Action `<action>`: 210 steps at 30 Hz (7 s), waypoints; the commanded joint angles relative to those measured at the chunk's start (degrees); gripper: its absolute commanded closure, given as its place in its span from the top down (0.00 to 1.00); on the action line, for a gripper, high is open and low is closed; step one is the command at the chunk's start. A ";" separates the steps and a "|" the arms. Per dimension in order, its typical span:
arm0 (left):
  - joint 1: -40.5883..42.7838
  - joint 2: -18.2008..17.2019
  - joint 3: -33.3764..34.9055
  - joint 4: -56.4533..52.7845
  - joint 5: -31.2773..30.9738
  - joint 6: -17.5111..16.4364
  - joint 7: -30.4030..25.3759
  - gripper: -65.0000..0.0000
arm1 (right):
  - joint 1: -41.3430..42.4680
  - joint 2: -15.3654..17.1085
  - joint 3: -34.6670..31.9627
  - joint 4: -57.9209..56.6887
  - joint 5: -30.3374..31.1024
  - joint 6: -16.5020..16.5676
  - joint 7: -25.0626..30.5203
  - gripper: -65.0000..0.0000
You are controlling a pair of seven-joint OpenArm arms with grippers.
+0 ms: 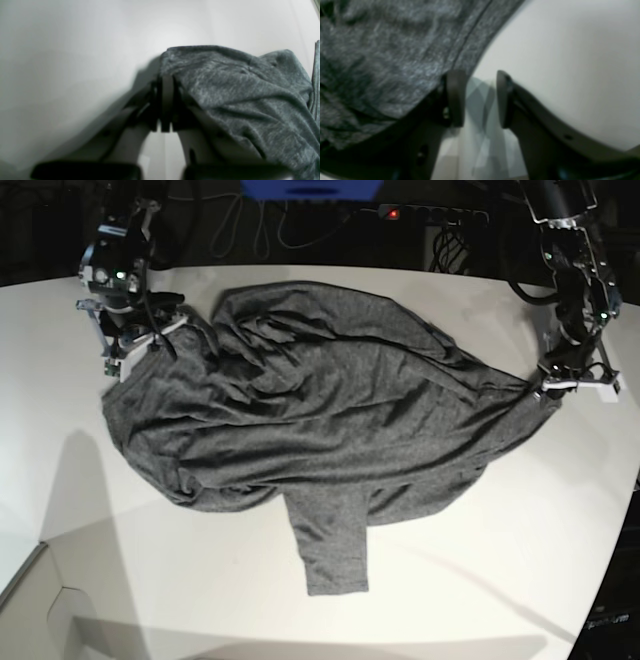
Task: Layout the t-shirt on the table in an organized manner, then fold the t-shirt properly
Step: 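Lift the shirt with both grippers and pull the grippers apart to stretch it, then lower the stretched shirt onto the table and open both grippers, then move the left gripper along the shirt to its hem corner, then grasp the shirt hem corners with both grippers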
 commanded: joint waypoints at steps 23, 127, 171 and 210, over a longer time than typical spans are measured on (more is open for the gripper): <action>-0.89 -0.90 -0.18 0.88 -0.06 -0.29 -0.83 0.00 | -5.80 1.73 -10.58 5.06 -0.03 -0.08 1.32 0.46; -35.44 15.19 36.48 -29.54 18.05 -0.38 -9.18 0.48 | 9.06 9.81 15.79 -1.97 -0.30 -0.35 0.80 0.45; -27.27 0.33 6.77 -14.16 19.63 -0.38 -10.06 0.49 | 12.49 10.69 3.93 -1.27 -0.21 0.01 0.88 0.46; -51.53 3.58 13.80 -57.67 31.06 -0.21 -32.56 0.49 | 9.50 10.61 -0.03 -1.71 -0.30 -0.08 0.88 0.46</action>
